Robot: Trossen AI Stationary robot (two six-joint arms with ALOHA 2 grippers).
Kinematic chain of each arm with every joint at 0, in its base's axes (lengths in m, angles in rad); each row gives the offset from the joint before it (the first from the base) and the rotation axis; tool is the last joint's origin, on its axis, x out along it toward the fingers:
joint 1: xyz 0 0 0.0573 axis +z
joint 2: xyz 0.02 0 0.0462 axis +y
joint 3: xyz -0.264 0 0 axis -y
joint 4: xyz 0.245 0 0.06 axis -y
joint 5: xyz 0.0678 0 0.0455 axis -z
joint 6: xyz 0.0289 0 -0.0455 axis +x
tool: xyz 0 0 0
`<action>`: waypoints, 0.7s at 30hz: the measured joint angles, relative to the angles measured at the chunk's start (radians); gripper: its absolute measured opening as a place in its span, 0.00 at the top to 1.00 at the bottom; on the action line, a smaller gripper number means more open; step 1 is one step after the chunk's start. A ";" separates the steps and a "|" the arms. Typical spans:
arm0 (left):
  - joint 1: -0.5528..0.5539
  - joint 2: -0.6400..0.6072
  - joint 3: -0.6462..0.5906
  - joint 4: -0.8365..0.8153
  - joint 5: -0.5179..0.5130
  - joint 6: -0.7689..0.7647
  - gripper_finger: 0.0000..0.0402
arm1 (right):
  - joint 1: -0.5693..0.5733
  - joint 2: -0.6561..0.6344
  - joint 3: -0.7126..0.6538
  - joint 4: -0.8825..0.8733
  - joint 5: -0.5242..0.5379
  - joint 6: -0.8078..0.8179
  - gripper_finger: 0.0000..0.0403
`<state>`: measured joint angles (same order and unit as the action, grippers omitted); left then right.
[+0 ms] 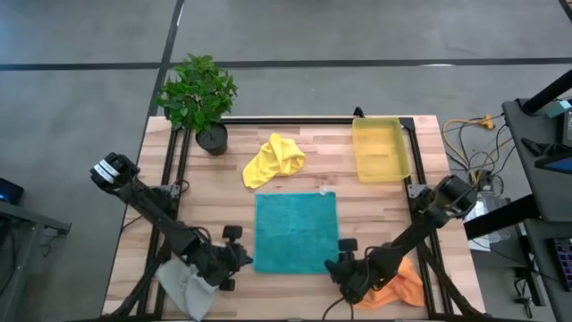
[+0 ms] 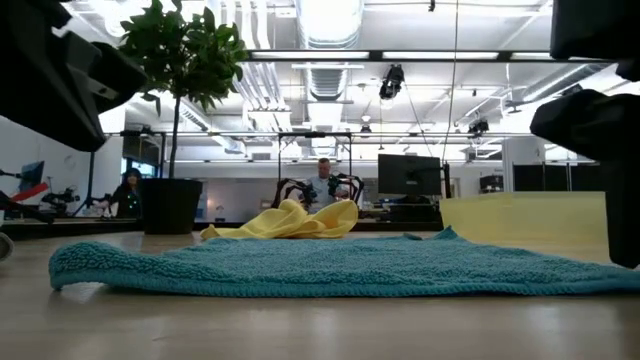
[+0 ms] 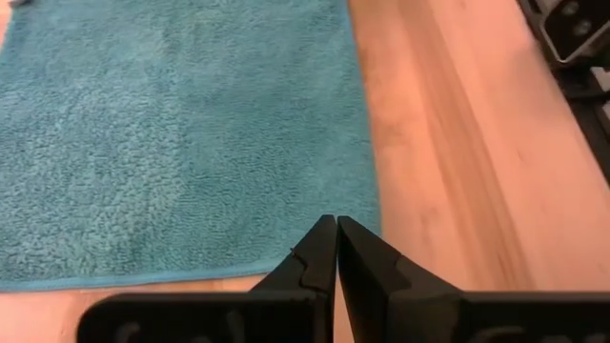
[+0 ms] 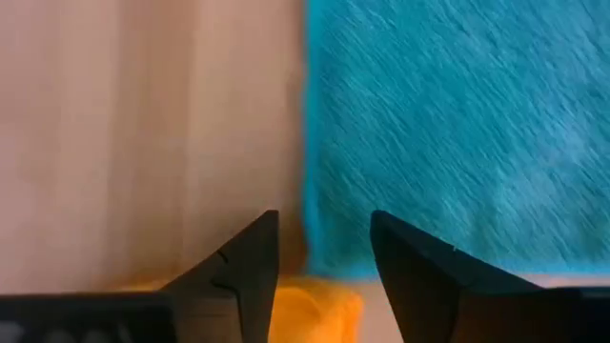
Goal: Fold microfiber towels
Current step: Fold the blue microfiber towel
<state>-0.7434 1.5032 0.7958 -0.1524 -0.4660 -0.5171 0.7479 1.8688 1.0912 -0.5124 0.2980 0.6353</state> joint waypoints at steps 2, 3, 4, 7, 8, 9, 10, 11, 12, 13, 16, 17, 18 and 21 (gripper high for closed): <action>-0.006 0.000 0.000 0.000 0.000 0.000 1.00 | 0.000 -0.005 -0.012 -0.007 -0.001 0.008 0.63; -0.006 0.000 0.000 0.001 0.001 0.000 1.00 | 0.000 -0.006 -0.017 -0.011 -0.001 0.008 0.64; -0.006 0.000 -0.001 0.002 0.001 0.000 1.00 | 0.000 -0.007 -0.017 -0.009 -0.003 0.007 0.65; -0.006 0.000 -0.001 0.003 0.001 -0.001 1.00 | 0.000 -0.006 -0.019 -0.008 -0.011 0.001 0.68; -0.006 0.000 -0.001 0.003 0.002 -0.001 1.00 | 0.000 -0.005 -0.019 -0.007 -0.013 0.000 0.69; -0.006 0.000 -0.001 0.003 0.007 -0.001 1.00 | 0.000 -0.005 -0.019 -0.005 -0.014 -0.003 0.70; -0.006 0.000 -0.001 0.005 0.015 -0.001 1.00 | 0.000 -0.005 -0.019 -0.005 -0.016 -0.006 0.72; -0.006 0.000 -0.001 0.006 0.022 -0.001 1.00 | 0.000 -0.005 -0.019 -0.004 -0.017 -0.008 0.73; -0.006 0.000 -0.001 0.005 0.027 -0.002 1.00 | 0.000 -0.004 -0.019 -0.003 -0.017 -0.008 0.75; -0.006 0.000 -0.002 0.006 0.033 -0.005 1.00 | 0.000 -0.004 -0.019 -0.002 -0.018 -0.008 0.77; -0.006 0.000 -0.003 0.006 0.049 -0.008 1.00 | 0.000 -0.004 -0.019 -0.002 -0.020 -0.008 0.84; -0.006 0.000 -0.004 0.005 0.060 -0.005 1.00 | 0.000 -0.004 -0.019 -0.002 -0.020 -0.008 0.86; -0.004 0.000 -0.004 0.006 0.072 0.001 1.00 | 0.000 -0.004 -0.019 -0.002 -0.020 -0.007 0.88; -0.004 0.000 -0.004 0.008 0.093 0.031 0.95 | -0.002 -0.004 -0.020 -0.001 -0.020 -0.002 0.94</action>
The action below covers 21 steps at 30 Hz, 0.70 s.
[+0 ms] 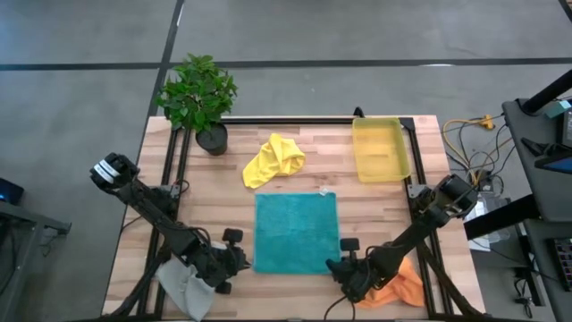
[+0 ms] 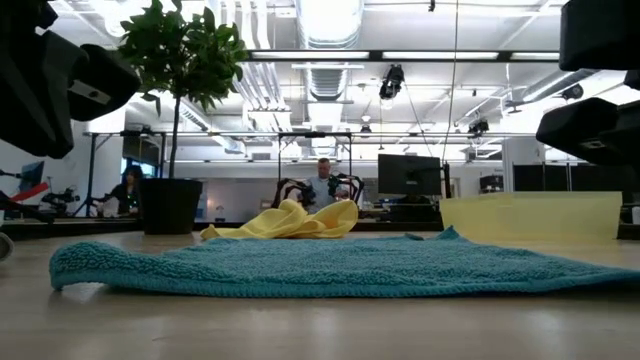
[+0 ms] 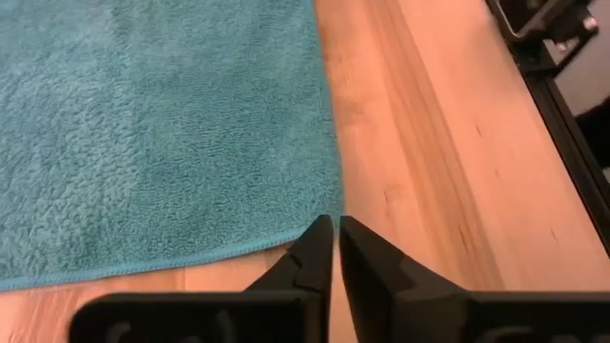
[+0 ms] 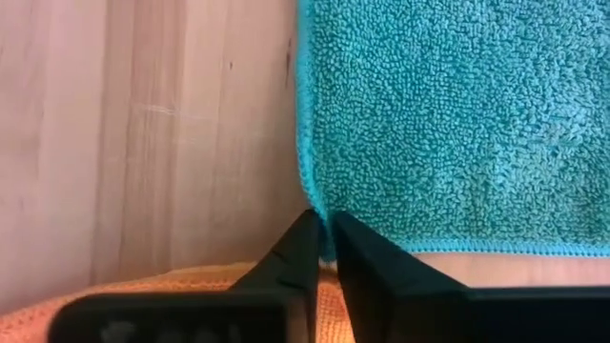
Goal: Fold microfiber towels
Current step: Fold the blue microfiber towel
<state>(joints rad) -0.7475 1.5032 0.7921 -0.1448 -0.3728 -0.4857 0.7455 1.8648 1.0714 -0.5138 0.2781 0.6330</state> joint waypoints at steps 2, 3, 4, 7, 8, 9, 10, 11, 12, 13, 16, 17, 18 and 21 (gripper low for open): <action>0.000 0.000 0.000 0.001 0.002 0.035 0.89 | -0.007 0.000 0.000 0.000 -0.001 0.024 0.97; 0.000 0.000 0.000 0.004 0.002 0.051 0.86 | -0.013 -0.001 0.000 0.000 -0.010 0.040 0.97; 0.000 0.000 0.000 0.004 0.002 0.071 0.83 | -0.019 -0.002 0.000 0.001 -0.022 0.055 0.98; 0.000 0.000 0.000 0.003 0.002 0.117 0.74 | -0.042 -0.004 0.000 0.031 -0.067 0.071 0.98; 0.000 0.000 0.000 0.003 0.002 0.129 0.71 | -0.049 -0.004 0.000 0.048 -0.083 0.071 0.98; 0.001 0.003 0.000 0.004 0.002 0.137 0.69 | -0.056 -0.004 -0.001 0.070 -0.102 0.071 0.98; 0.002 0.007 0.000 0.006 0.002 0.149 0.67 | -0.062 -0.003 -0.002 0.093 -0.121 0.071 0.98; 0.002 0.013 0.000 0.005 0.002 0.159 0.66 | -0.068 -0.003 -0.002 0.116 -0.140 0.071 0.98; 0.002 0.022 0.000 0.006 0.002 0.170 0.64 | -0.076 -0.003 -0.002 0.139 -0.162 0.070 0.98; 0.002 0.032 0.001 0.006 0.002 0.180 0.63 | -0.083 -0.003 -0.002 0.165 -0.182 0.068 0.98; 0.002 0.066 0.003 0.005 0.005 0.208 0.62 | -0.103 -0.003 -0.002 0.210 -0.232 0.066 0.98; 0.002 0.079 0.007 0.006 0.006 0.212 0.62 | -0.108 -0.003 -0.002 0.215 -0.236 0.066 0.98; 0.002 0.091 0.008 0.005 0.006 0.213 0.62 | -0.111 -0.003 -0.002 0.214 -0.237 0.066 0.98; 0.002 0.124 0.010 0.004 0.008 0.214 0.62 | -0.119 -0.003 -0.003 0.212 -0.245 0.066 0.98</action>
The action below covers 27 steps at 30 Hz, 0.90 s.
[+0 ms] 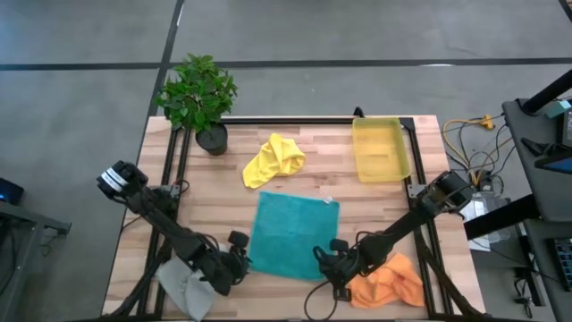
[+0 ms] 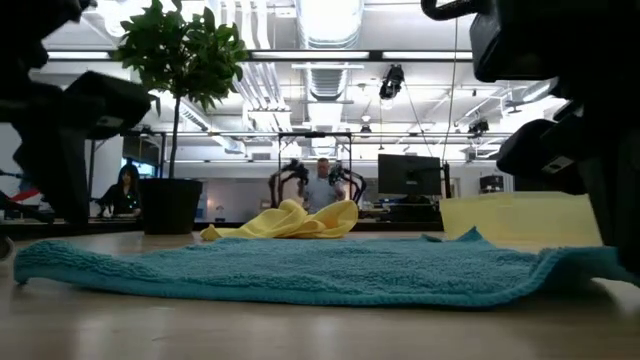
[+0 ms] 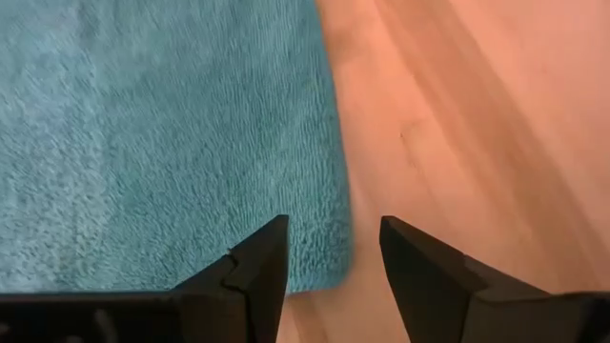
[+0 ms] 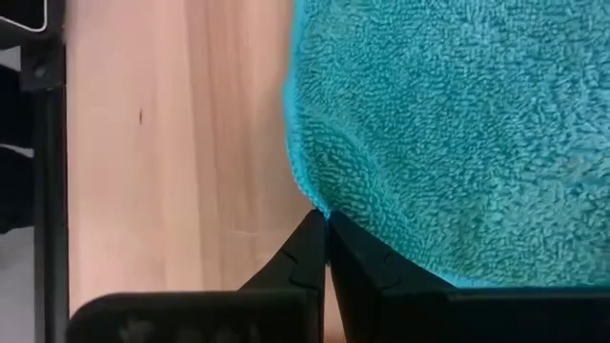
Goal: Fold microfiber towels
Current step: Fold the blue microfiber towel
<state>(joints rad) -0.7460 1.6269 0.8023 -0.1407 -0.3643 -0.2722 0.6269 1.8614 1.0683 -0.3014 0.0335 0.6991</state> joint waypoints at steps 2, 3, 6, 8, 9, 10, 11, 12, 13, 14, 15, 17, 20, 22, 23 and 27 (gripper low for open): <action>0.000 0.017 0.003 0.000 0.007 0.000 0.62 | -0.003 0.000 -0.001 0.001 -0.015 0.000 0.98; 0.000 0.024 0.004 0.000 0.016 0.000 0.62 | -0.004 0.000 -0.002 0.001 -0.017 0.001 0.98; 0.000 0.043 0.010 0.002 0.052 -0.002 0.62 | -0.005 0.000 -0.004 0.000 -0.019 0.005 0.98; 0.000 0.056 0.014 0.000 0.063 -0.002 0.62 | -0.005 0.000 -0.005 0.001 -0.031 0.012 0.98; 0.000 0.061 0.015 0.002 0.065 -0.002 0.62 | -0.005 0.000 -0.005 0.002 -0.036 0.017 0.98; 0.000 0.064 0.016 0.001 0.064 -0.001 0.62 | -0.006 0.000 -0.007 0.002 -0.041 0.025 0.98; 0.000 0.066 0.016 0.002 0.064 -0.002 0.62 | -0.006 0.000 -0.010 0.004 -0.041 0.037 0.98; 0.000 0.067 0.016 0.002 0.064 -0.001 0.62 | -0.006 0.000 -0.012 0.005 -0.042 0.046 0.98; 0.000 0.069 0.016 0.003 0.064 -0.002 0.62 | -0.006 0.000 -0.015 0.004 -0.043 0.055 0.98; 0.000 0.071 0.016 0.004 0.064 -0.002 0.62 | -0.006 0.000 -0.017 0.005 -0.044 0.059 0.98; 0.000 0.073 0.015 0.006 0.061 -0.003 0.62 | -0.006 0.000 -0.018 0.006 -0.047 0.062 0.98; 0.000 0.082 0.015 0.008 0.061 -0.004 0.62 | -0.006 0.000 -0.018 0.008 -0.056 0.067 0.98; 0.000 0.103 0.021 0.009 0.060 -0.011 0.64 | -0.006 0.000 -0.018 0.014 -0.059 0.068 0.98; 0.000 0.118 0.025 0.009 0.060 -0.012 0.67 | -0.006 0.000 -0.018 0.019 -0.059 0.069 0.98; 0.000 0.123 0.026 0.008 0.060 -0.012 0.68 | -0.006 0.000 -0.018 0.021 -0.059 0.072 0.98; -0.002 0.127 0.028 0.008 0.067 -0.013 0.80 | -0.006 0.000 -0.018 0.022 -0.060 0.080 0.98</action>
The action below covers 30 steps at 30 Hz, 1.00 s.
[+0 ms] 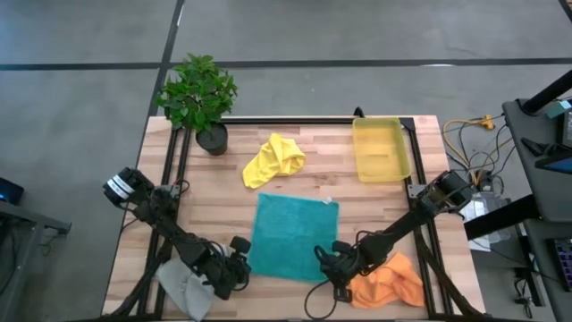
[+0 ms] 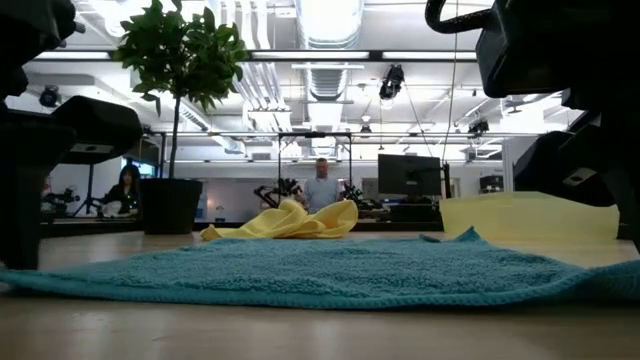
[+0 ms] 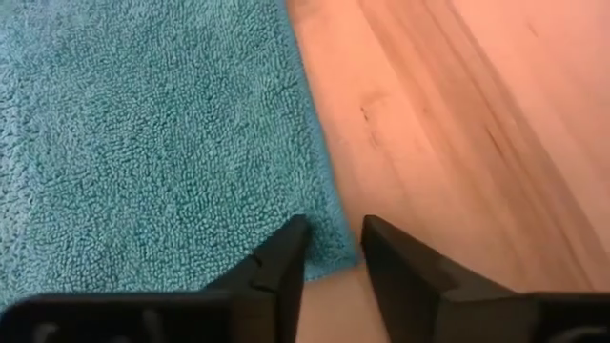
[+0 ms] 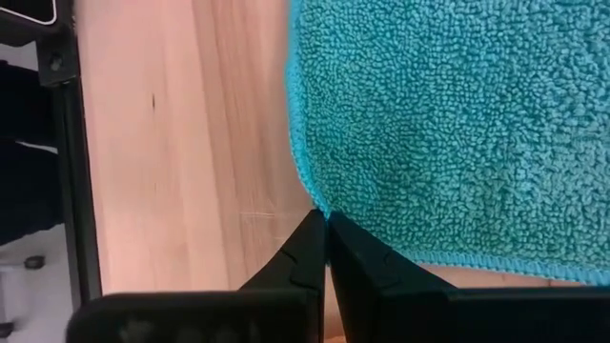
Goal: Fold microfiber towels
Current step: Fold the blue microfiber towel
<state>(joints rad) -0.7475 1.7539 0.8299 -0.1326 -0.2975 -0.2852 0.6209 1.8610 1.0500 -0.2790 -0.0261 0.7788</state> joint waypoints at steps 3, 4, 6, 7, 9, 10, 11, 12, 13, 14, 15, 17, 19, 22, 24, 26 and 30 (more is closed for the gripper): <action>0.000 -0.014 0.000 -0.009 0.006 0.002 0.90 | 0.000 0.000 0.000 0.000 0.000 0.000 0.98; 0.000 -0.023 0.000 -0.016 0.006 0.003 0.94 | 0.000 0.000 0.000 0.000 -0.002 0.000 0.98; 0.000 -0.035 0.000 -0.028 0.001 0.003 0.98 | 0.000 -0.001 0.000 0.000 -0.006 0.000 0.98; 0.000 -0.041 -0.001 -0.033 -0.006 0.004 0.99 | 0.000 -0.001 0.000 0.000 -0.006 0.000 0.98; 0.002 -0.050 -0.004 -0.047 -0.017 0.004 0.99 | 0.000 -0.004 0.000 0.000 -0.007 0.000 0.98; 0.002 -0.054 -0.005 -0.050 -0.017 0.004 0.99 | 0.000 -0.008 0.000 0.000 -0.008 0.000 0.98; 0.002 -0.058 -0.005 -0.056 -0.018 0.004 0.99 | 0.000 -0.012 0.000 0.000 -0.008 0.000 0.98; 0.002 -0.061 -0.006 -0.065 -0.019 0.004 0.99 | 0.000 -0.020 -0.002 0.000 -0.008 0.000 0.98; 0.003 -0.065 -0.006 -0.071 -0.020 0.004 1.00 | 0.000 -0.028 -0.005 0.000 -0.008 0.000 0.98; 0.003 -0.068 -0.006 -0.076 -0.020 0.003 1.00 | 0.000 -0.039 -0.010 0.001 -0.007 0.000 0.98; 0.003 -0.072 -0.006 -0.079 -0.018 0.004 1.00 | 0.000 -0.048 -0.015 0.002 -0.007 0.000 0.98; 0.003 -0.083 -0.008 -0.086 -0.009 0.004 1.00 | 0.000 -0.073 -0.032 0.002 -0.007 0.000 0.98; 0.009 -0.100 -0.009 -0.080 0.016 0.004 1.00 | 0.000 -0.098 -0.050 0.002 -0.007 0.004 0.98; 0.023 -0.124 -0.014 -0.072 0.072 0.004 1.00 | 0.000 -0.140 -0.083 0.001 -0.007 0.008 0.98; 0.032 -0.142 -0.018 -0.073 0.088 0.004 1.00 | -0.002 -0.171 -0.106 0.002 -0.006 0.014 0.98; 0.043 -0.169 -0.019 -0.067 0.090 0.007 1.00 | -0.007 -0.201 -0.127 -0.001 -0.003 0.015 0.98; 0.087 -0.217 -0.021 -0.070 0.086 0.023 1.00 | -0.033 -0.263 -0.169 -0.012 -0.001 0.014 0.98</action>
<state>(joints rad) -0.6603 1.5373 0.8094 -0.2027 -0.2119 -0.2617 0.5881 1.5983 0.8812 -0.2908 -0.0273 0.7929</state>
